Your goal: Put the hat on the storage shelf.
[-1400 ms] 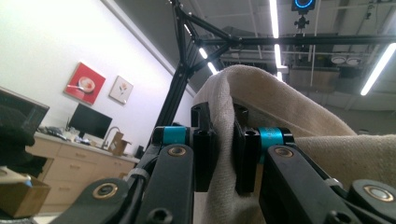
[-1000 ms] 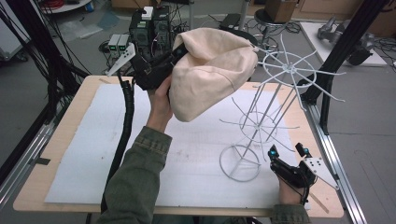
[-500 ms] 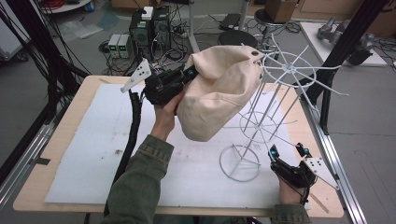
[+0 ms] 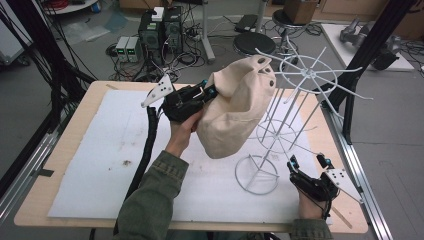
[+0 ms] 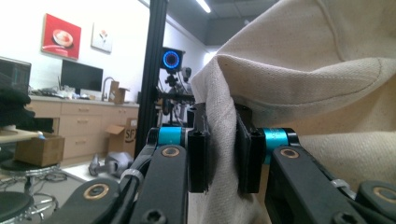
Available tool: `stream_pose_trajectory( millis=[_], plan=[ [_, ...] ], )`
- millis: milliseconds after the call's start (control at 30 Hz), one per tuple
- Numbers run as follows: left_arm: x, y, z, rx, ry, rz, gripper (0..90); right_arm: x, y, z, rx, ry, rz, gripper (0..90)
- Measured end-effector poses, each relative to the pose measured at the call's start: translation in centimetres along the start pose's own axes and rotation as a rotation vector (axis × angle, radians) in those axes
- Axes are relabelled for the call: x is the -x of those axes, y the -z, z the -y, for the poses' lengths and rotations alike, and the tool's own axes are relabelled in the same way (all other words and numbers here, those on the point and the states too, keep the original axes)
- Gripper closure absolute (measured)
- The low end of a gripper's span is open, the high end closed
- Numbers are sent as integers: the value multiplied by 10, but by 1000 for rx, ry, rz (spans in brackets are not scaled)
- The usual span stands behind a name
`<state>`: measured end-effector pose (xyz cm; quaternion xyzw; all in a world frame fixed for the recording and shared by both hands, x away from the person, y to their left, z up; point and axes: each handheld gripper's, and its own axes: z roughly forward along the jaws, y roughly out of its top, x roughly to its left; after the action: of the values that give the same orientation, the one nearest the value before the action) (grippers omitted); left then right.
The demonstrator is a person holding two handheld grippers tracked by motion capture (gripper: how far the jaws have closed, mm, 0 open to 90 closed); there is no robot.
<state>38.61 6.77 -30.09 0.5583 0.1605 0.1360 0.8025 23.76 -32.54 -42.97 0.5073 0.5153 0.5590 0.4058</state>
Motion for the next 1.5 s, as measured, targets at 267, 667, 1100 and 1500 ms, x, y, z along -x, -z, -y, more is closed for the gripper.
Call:
stream_pose_trajectory(
  millis=[267,667,1100,1500],
  plan=[
    [1,-3,6,-41,9,13,755,0,0,0,-1,-3,-1,43],
    [-2,-1,8,-65,54,-11,394,0,0,0,4,-9,2,43],
    [-8,22,1,-17,44,-93,244,0,0,0,1,-6,4,43],
    [-6,44,-12,-5,-41,-202,218,-1,0,0,-1,-12,3,43]
  ],
)
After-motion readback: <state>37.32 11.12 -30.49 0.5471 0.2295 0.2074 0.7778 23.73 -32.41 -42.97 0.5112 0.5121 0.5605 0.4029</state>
